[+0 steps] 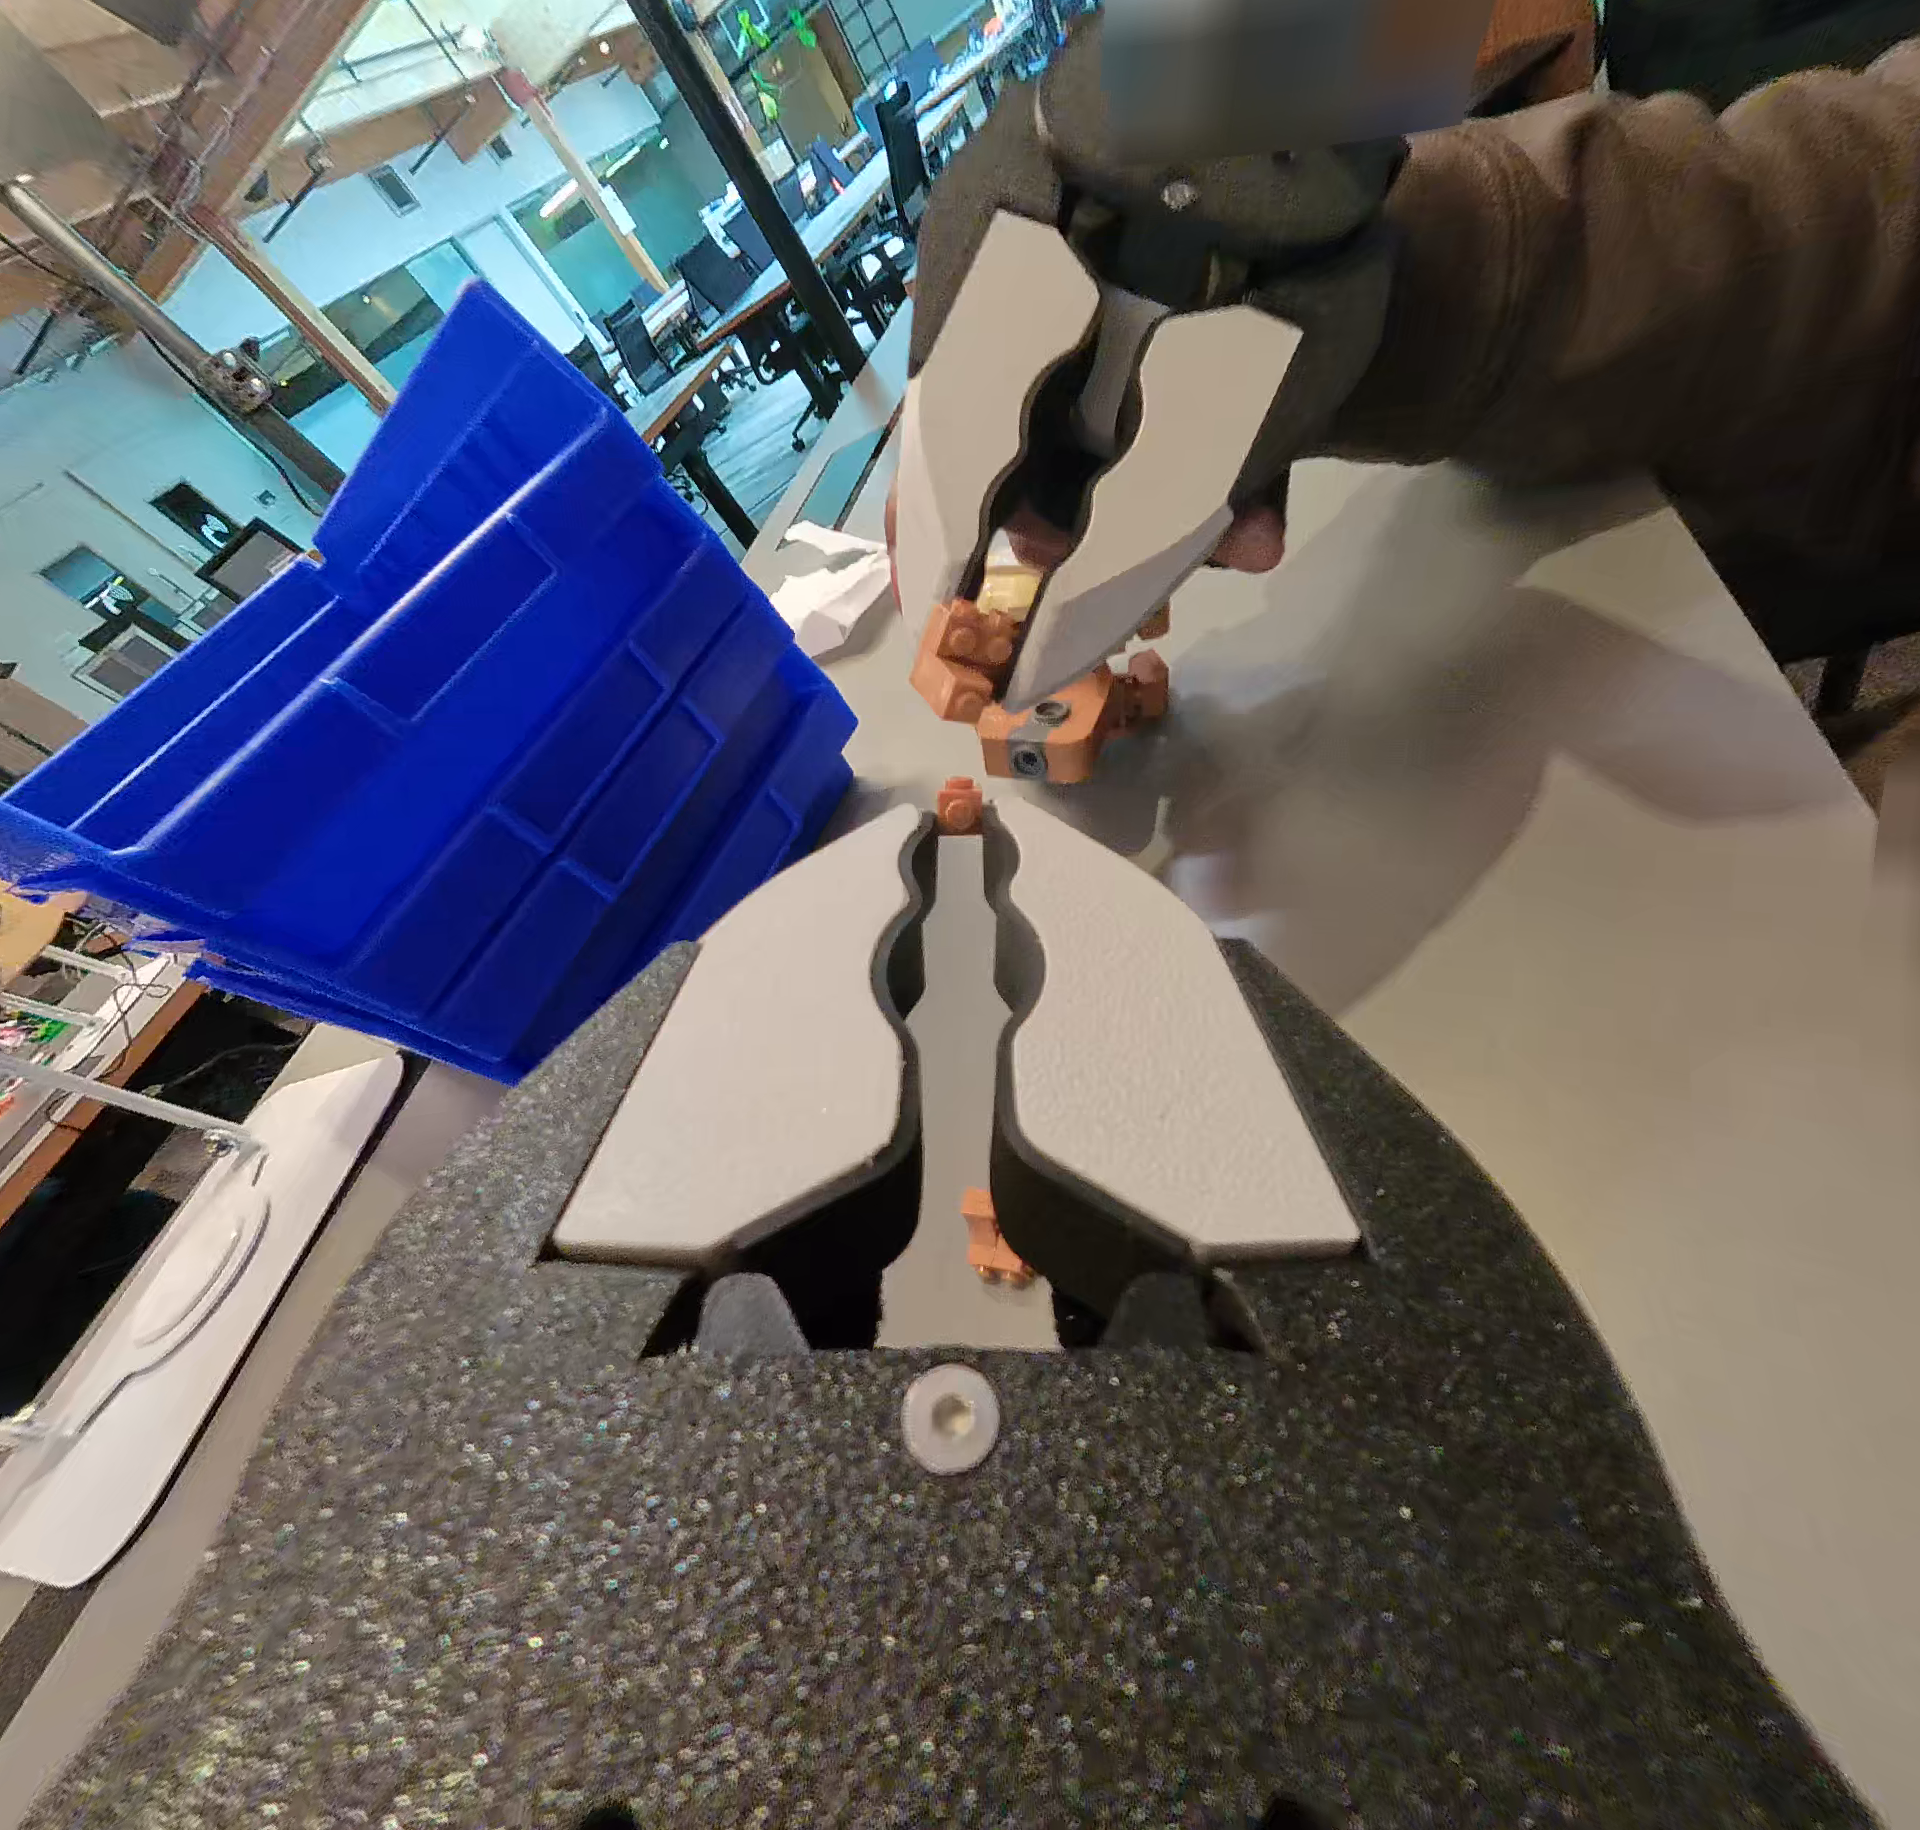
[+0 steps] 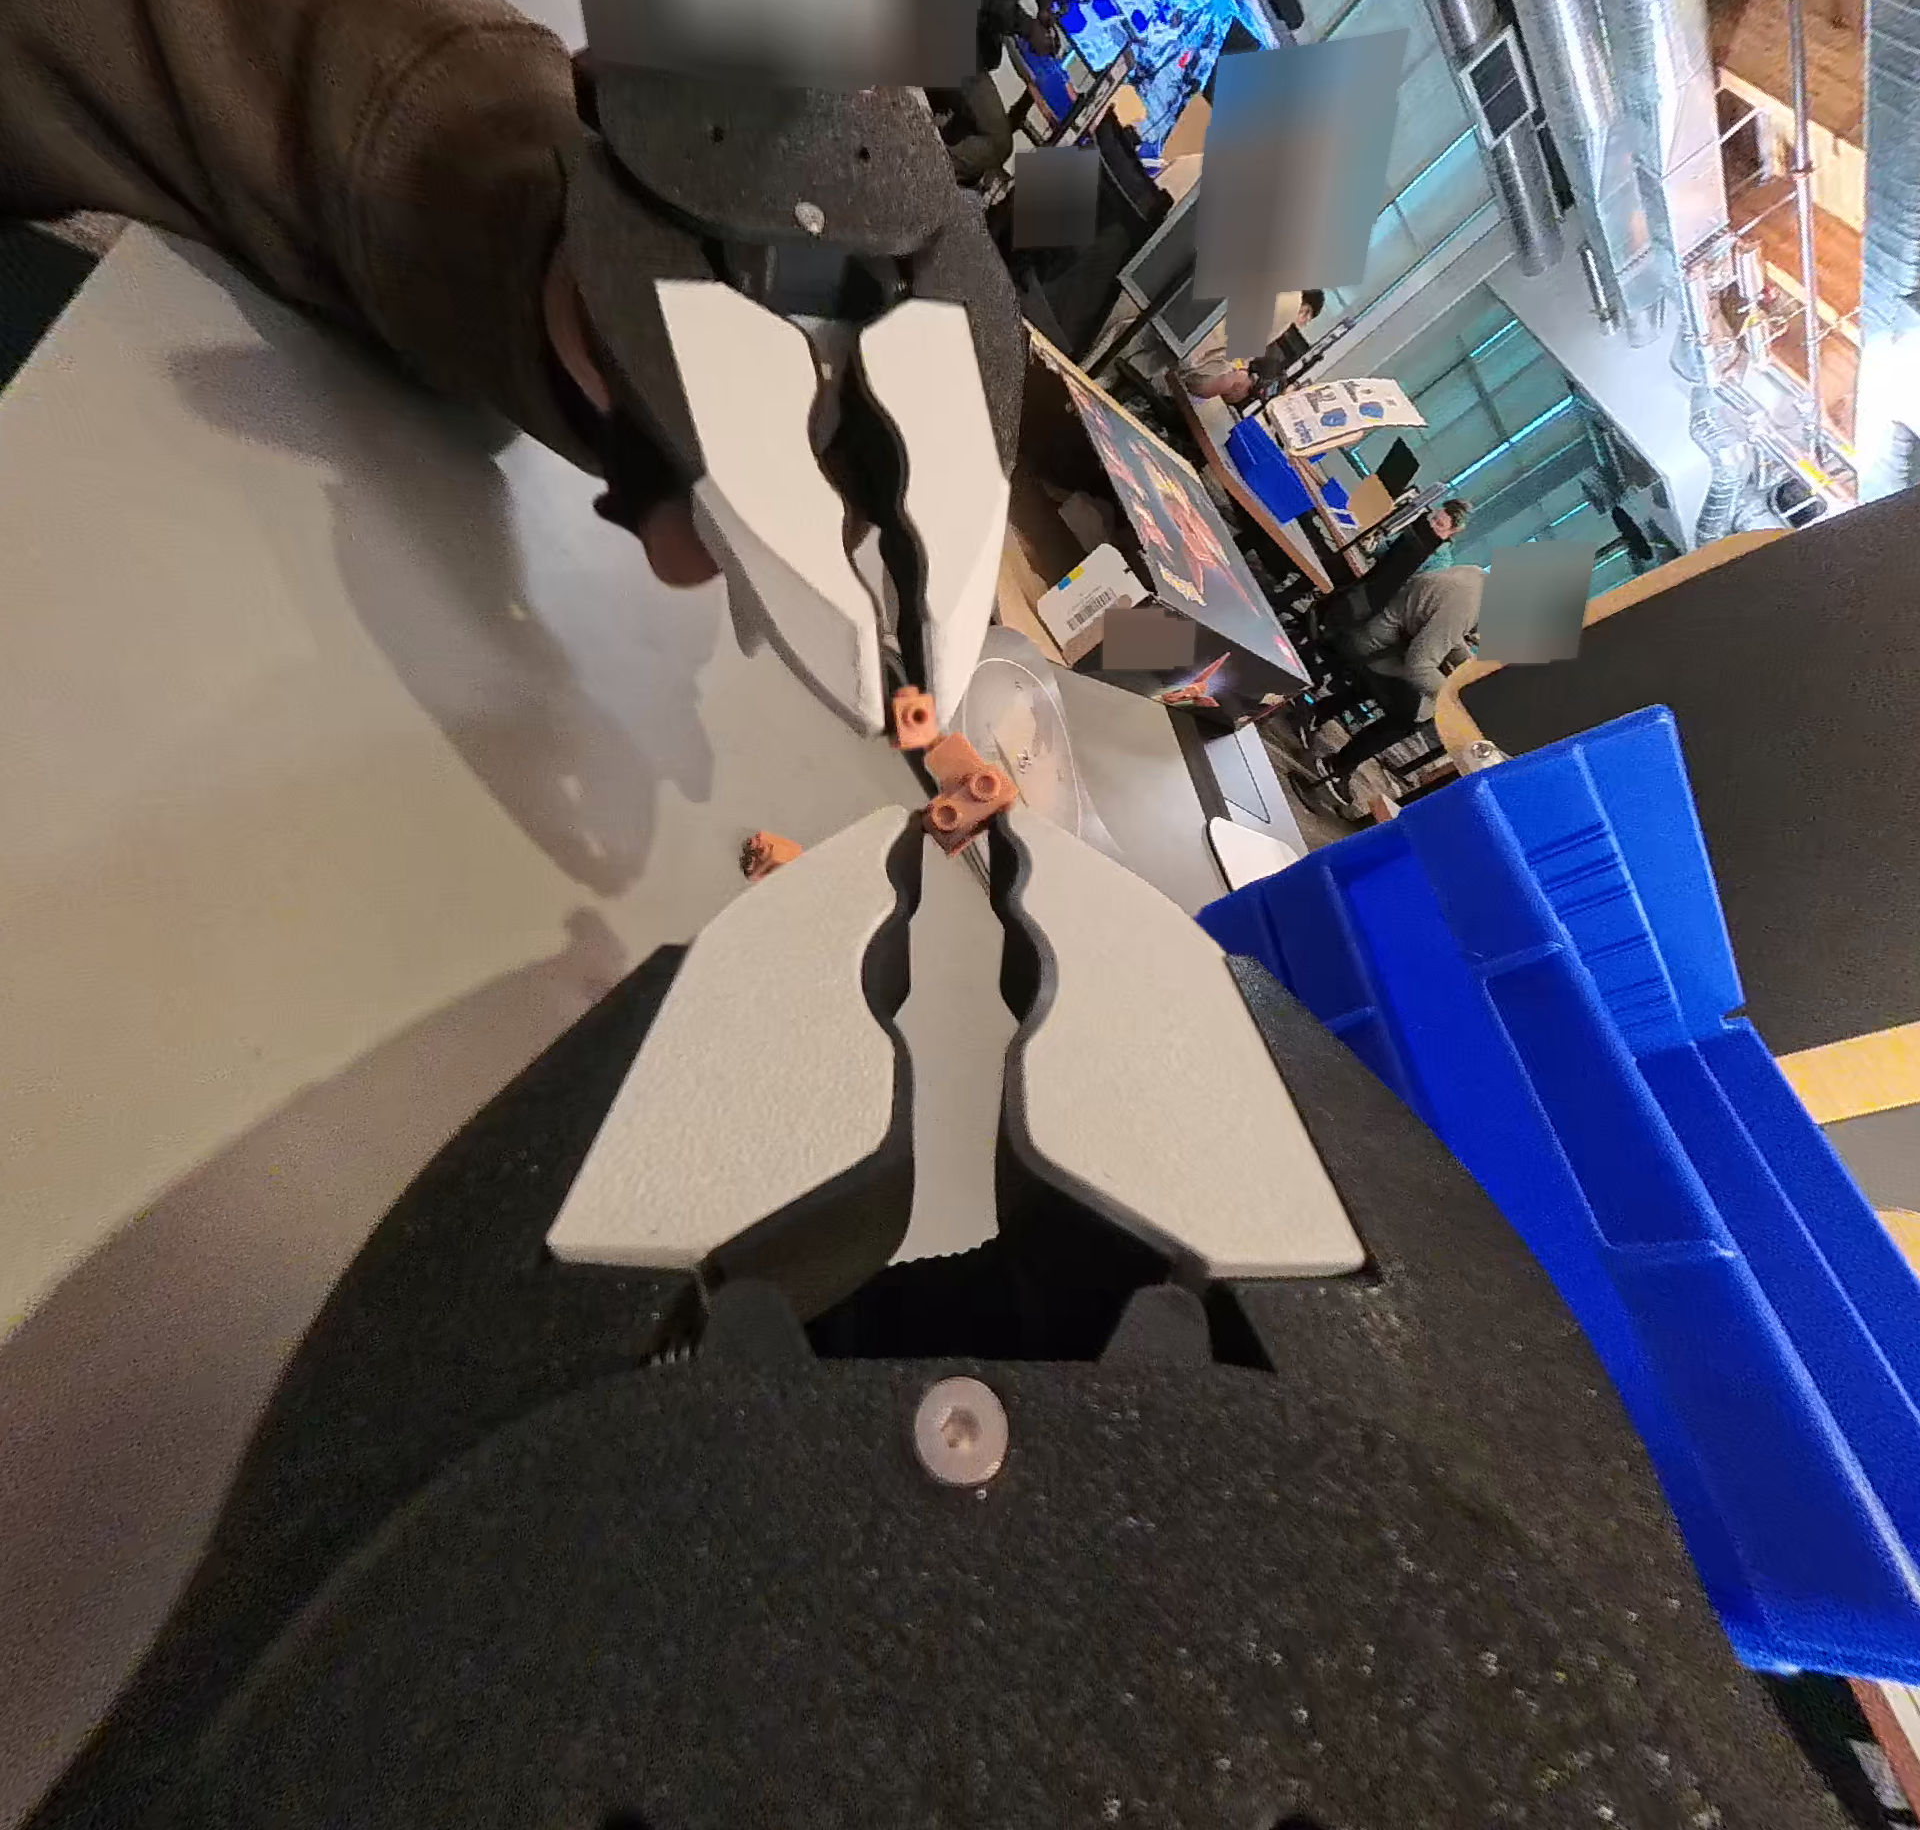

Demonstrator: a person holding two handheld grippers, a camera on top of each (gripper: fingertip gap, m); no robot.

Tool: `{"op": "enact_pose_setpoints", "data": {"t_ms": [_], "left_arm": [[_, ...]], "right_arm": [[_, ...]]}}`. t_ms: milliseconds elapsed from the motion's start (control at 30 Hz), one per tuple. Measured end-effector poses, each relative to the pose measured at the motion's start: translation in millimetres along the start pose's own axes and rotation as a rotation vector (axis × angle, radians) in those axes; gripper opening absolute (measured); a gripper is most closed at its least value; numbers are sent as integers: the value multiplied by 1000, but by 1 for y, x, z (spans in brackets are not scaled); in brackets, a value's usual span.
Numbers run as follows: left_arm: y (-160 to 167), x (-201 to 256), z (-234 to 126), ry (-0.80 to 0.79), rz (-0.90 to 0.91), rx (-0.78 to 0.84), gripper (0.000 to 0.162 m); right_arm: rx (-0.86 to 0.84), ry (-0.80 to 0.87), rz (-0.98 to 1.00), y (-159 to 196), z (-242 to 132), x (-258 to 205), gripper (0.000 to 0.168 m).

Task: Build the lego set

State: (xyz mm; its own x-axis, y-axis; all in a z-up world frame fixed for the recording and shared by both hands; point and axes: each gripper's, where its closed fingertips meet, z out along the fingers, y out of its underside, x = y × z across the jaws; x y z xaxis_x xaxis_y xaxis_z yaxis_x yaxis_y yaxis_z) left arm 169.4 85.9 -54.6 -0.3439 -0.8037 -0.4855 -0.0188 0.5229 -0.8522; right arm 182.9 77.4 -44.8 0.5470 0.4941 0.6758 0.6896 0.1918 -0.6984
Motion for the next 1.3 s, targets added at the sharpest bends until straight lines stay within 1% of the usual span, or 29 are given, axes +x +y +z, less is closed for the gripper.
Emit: {"op": "enact_pose_setpoints", "data": {"t_ms": [67, 100, 200, 267, 467, 600, 667, 733, 800, 867, 967, 1033, 1100, 1167, 1200, 1300], "left_arm": [[-7, -1, -3, 14, -44, 47, 8], [-13, -1, -5, 38, -98, 89, 8], [-32, -3, -16, 154, -334, 246, 8], [-37, -6, -21, 216, -452, 305, 8], [-51, -7, -32, 307, -569, 436, 8], [-56, -12, -35, 307, -609, 480, 8], [-51, -20, -31, 228, -553, 444, 8], [-45, -38, -22, 79, -476, 364, 8], [-46, -65, -15, -64, -396, 285, 8], [-55, -95, -7, -192, -285, 205, 9], [-65, -144, 15, -342, -124, 64, 8], [-61, -178, 34, -428, -120, -40, 8], [-49, -202, 52, -467, -192, -130, 8], [-28, -211, 71, -438, -281, -237, 18], [-21, -212, 77, -429, -305, -263, 18], [-13, -207, 87, -415, -311, -260, 21]], "right_arm": [[-13, 14, -11, 2, 0, 2, 12], [-14, 17, -11, 2, 0, 2, 12], [-12, 16, -13, 1, 0, 2, 12], [-14, 14, -18, 1, 0, 1, 12], [-14, 8, -33, 0, 2, -2, 12], [13, 8, -31, -5, 1, -2, 12], [32, 8, -21, -8, 0, -2, 12], [52, 6, 3, -10, 0, 0, 12], [73, 7, 33, -11, -1, 3, 12], [101, 17, 62, -14, -4, 7, 12], [159, 33, 126, -21, -9, 15, 12], [194, 41, 178, -24, -13, 22, 12], [221, 48, 238, -24, -17, 29, 12], [250, 50, 304, -23, -20, 35, 12], [262, 50, 332, -23, -21, 38, 12], [278, 59, 383, -19, -23, 44, 12]]}}
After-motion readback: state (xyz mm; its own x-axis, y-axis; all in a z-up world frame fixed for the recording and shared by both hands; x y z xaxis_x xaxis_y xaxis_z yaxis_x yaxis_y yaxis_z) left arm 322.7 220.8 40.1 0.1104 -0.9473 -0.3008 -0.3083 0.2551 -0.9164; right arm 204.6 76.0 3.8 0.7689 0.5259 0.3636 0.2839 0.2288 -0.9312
